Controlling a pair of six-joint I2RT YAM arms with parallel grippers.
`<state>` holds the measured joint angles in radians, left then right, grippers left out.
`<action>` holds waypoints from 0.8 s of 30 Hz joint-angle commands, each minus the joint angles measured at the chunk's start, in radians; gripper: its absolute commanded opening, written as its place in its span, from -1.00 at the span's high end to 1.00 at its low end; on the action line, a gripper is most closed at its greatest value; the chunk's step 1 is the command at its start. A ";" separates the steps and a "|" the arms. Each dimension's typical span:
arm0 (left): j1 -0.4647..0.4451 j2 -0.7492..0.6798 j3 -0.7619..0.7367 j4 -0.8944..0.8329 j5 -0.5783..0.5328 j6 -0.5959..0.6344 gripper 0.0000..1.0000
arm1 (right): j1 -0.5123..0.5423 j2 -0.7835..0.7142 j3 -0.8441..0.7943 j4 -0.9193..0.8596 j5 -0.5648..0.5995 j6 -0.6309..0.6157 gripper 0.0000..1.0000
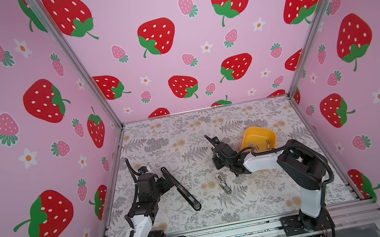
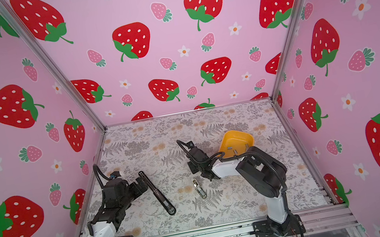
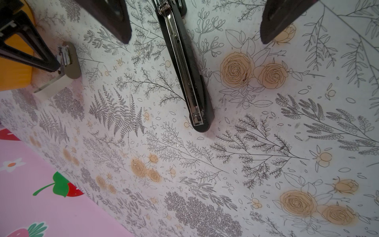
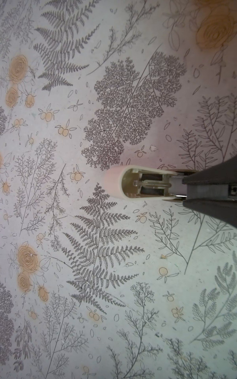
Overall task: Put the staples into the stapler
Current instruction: 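Lower the staple strip into the small white stapler's channel and release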
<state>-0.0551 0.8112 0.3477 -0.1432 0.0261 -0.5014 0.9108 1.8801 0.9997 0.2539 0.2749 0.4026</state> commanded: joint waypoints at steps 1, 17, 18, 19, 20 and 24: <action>0.004 0.000 0.013 0.017 -0.013 0.004 -0.98 | -0.004 0.014 0.017 0.002 0.019 -0.002 0.79; 0.003 0.006 0.017 0.016 -0.013 0.007 -0.98 | -0.004 0.015 -0.008 0.004 0.021 0.010 0.79; 0.004 0.008 0.018 0.016 -0.012 0.008 -0.98 | -0.003 0.016 -0.011 0.006 0.023 0.011 0.79; 0.004 0.009 0.017 0.015 -0.012 0.008 -0.98 | -0.004 0.016 -0.014 0.008 0.022 0.013 0.79; 0.004 0.011 0.019 0.014 -0.012 0.007 -0.98 | -0.004 0.017 -0.015 0.009 0.021 0.013 0.79; 0.004 0.016 0.021 0.014 -0.011 0.009 -0.98 | -0.004 0.014 -0.025 0.010 0.023 0.016 0.79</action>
<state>-0.0551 0.8249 0.3477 -0.1360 0.0265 -0.4995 0.9096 1.8801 0.9936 0.2546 0.2802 0.4053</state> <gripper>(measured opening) 0.989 0.135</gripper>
